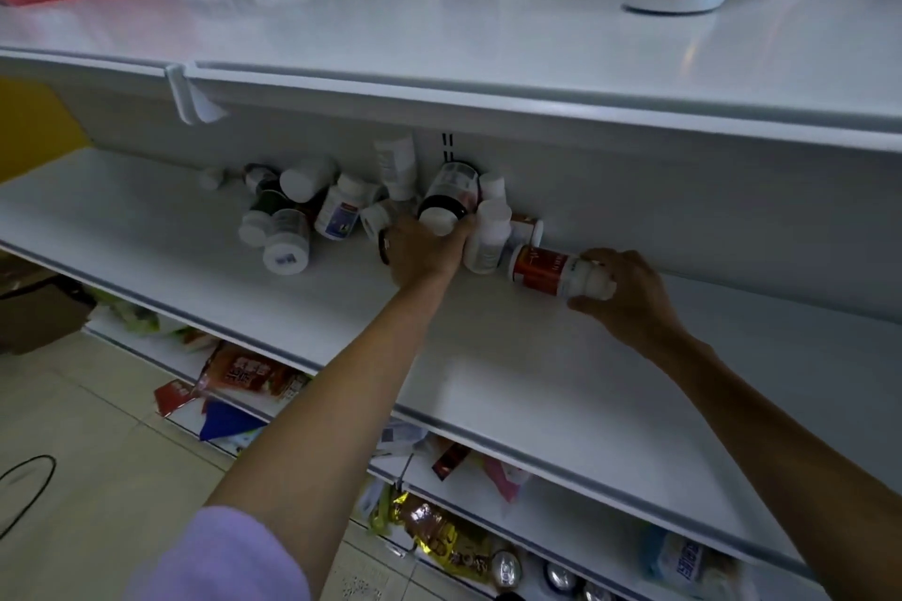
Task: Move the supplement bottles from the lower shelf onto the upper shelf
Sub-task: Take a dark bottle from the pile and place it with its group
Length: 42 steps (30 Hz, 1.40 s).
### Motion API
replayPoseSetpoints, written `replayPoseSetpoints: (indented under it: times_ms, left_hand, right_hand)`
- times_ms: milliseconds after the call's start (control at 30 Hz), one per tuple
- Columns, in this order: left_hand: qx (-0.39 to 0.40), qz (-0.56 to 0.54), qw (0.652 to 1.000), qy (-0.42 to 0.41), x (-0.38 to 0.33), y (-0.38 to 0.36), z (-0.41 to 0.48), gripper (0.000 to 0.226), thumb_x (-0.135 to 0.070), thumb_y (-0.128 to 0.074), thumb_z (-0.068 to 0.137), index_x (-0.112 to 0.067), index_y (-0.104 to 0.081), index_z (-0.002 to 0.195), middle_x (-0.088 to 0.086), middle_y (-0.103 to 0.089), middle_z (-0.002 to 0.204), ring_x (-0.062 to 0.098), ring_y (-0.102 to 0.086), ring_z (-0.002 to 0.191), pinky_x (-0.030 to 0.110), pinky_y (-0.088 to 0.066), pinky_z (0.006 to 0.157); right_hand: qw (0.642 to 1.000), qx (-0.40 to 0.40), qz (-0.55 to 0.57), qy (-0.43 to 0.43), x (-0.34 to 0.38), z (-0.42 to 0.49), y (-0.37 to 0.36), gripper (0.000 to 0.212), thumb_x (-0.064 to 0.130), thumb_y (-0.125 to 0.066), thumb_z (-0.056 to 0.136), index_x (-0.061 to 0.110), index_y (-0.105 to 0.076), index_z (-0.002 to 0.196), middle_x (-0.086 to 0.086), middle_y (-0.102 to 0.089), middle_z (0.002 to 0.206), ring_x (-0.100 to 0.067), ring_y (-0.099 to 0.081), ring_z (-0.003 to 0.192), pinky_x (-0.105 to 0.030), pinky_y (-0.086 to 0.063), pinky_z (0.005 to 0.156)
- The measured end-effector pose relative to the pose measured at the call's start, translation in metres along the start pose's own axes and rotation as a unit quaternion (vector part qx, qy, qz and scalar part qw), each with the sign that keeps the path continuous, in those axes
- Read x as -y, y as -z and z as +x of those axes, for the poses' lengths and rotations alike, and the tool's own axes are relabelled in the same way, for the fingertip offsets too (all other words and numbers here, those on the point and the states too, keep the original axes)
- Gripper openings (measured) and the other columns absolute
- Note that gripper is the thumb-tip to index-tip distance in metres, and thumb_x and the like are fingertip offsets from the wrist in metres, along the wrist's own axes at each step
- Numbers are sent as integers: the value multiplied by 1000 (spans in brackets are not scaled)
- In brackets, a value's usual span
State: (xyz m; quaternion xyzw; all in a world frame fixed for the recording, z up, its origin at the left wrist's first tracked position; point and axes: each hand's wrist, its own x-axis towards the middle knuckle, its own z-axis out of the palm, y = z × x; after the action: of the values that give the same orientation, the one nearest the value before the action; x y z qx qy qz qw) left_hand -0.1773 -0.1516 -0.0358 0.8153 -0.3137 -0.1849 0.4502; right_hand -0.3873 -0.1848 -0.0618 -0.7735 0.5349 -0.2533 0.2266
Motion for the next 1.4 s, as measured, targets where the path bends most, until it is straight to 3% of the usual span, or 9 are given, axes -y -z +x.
replayPoseSetpoints:
  times_ms: [200,433,600,733,867,1067,1167,1267,1400]
  left_hand:
    - [-29,-34,999,-17,3,28,-12,62,-41,-67,80,-9,-48,130,10,-53,133,26,-49,121,31,-41,91]
    - [-50,-175,981,-69,0,114,-57,30,-19,-73,78,-15,-55,102,-5,-59,92,11,-53,86,6,-39,60]
    - [5,-261,964,50,15,175,-91,38,-37,-73,72,-23,-58,104,4,-65,106,20,-62,96,37,-53,83]
    - [27,-277,959,55,19,220,-132,35,-33,-68,79,-18,-58,109,3,-65,94,15,-60,82,28,-46,63]
    - [37,-290,956,37,16,259,-170,8,-32,-58,88,-24,-58,89,1,-64,78,18,-61,71,34,-51,70]
    - [61,-253,965,5,6,292,-208,28,-46,-56,87,-20,-50,98,3,-64,84,18,-63,74,38,-52,77]
    - [90,-258,962,-4,-9,303,-218,45,-35,-69,80,-17,-40,109,6,-62,93,20,-62,79,39,-53,81]
    - [109,-197,973,-46,-22,308,-227,62,-18,-77,73,-15,-32,115,2,-58,92,15,-60,79,33,-52,75]
    - [86,-203,973,-67,-38,311,-226,58,-18,-83,65,-13,-46,108,6,-65,97,18,-64,82,34,-53,76]
  right_hand:
    - [998,-17,63,10,24,-11,10,56,19,-80,71,16,-57,122,-8,-47,112,-22,-52,94,-27,-40,75]
    - [973,8,229,13,99,-41,22,61,3,-73,74,14,-45,127,-3,-52,114,-18,-52,96,-18,-42,67]
    - [956,68,285,9,149,-81,25,43,9,-70,79,18,-54,118,3,-57,110,-15,-57,91,-15,-44,68]
    - [928,111,355,30,189,-117,34,29,3,-61,84,20,-58,107,4,-61,98,-11,-57,87,-17,-47,70]
    - [887,144,439,27,221,-147,43,28,3,-47,90,22,-60,107,2,-61,100,-12,-59,87,-24,-48,69]
    - [841,177,512,14,261,-171,73,31,1,-34,88,22,-57,94,-6,-59,91,-24,-57,84,-36,-49,74]
    - [803,206,558,23,273,-177,92,8,14,-49,89,16,-54,95,-7,-62,81,-23,-60,71,-36,-50,73]
    - [847,200,487,69,282,-179,103,32,9,-69,80,8,-50,105,-10,-62,86,-18,-64,64,-37,-55,63]
    - [862,174,469,79,293,-182,122,39,-3,-69,77,0,-50,111,-14,-68,92,-21,-67,69,-33,-57,60]
